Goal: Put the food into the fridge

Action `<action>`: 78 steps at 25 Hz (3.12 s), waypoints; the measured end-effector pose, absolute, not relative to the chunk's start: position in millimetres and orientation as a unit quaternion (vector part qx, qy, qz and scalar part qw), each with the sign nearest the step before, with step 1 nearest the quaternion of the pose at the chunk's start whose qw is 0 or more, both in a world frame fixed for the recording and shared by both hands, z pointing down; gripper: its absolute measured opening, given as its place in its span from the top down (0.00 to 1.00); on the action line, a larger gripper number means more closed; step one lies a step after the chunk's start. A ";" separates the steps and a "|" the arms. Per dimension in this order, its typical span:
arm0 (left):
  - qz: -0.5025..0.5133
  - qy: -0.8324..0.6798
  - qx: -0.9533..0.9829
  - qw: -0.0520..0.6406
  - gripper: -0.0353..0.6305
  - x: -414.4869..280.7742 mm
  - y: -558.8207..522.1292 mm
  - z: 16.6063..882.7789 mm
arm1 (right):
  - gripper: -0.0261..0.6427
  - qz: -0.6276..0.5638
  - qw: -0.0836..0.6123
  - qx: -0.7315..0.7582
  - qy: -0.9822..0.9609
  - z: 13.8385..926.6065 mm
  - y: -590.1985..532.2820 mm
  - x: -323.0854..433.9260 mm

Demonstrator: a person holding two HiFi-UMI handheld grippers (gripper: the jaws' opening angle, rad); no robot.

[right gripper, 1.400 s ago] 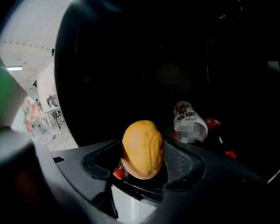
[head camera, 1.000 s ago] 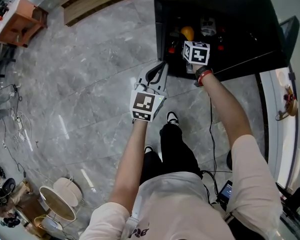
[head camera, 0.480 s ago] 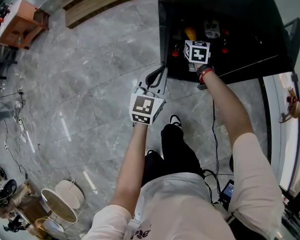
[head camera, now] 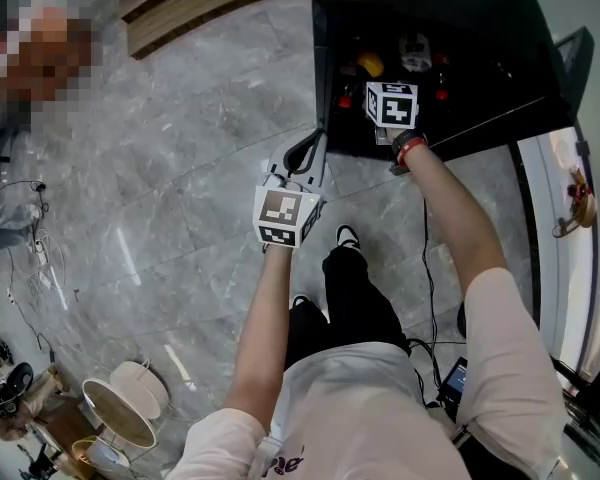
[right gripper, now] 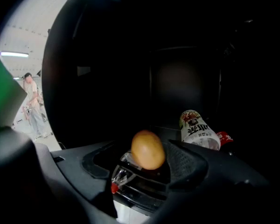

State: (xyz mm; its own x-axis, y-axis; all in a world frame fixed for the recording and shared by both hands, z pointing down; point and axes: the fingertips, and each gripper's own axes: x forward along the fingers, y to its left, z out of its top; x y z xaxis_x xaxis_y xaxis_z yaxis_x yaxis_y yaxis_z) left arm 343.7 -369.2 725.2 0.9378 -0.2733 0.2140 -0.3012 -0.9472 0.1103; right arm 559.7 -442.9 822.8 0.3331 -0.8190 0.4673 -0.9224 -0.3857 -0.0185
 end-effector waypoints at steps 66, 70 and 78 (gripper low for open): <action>0.072 -0.098 0.992 0.039 0.92 145.6 -172.6 495.2 | 0.89 0.166 0.047 0.854 -0.491 543.5 -63.9 328.0; 0.056 -0.105 0.992 0.044 0.92 134.5 -164.4 480.2 | 0.90 0.161 0.043 0.855 -0.491 534.5 -47.7 314.2; 0.056 -0.119 0.991 0.021 0.92 109.7 -160.3 462.9 | 0.93 0.142 0.019 0.860 -0.490 507.6 -25.9 280.2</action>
State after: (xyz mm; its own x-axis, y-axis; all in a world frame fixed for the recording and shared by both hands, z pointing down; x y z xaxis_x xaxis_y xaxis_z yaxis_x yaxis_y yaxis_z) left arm 109.7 -160.3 462.9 0.9656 -0.2329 0.1154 -0.2376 -0.9709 0.0285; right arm 280.2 -25.9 507.6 0.4803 -0.8369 0.2624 -0.8474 -0.5200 -0.1072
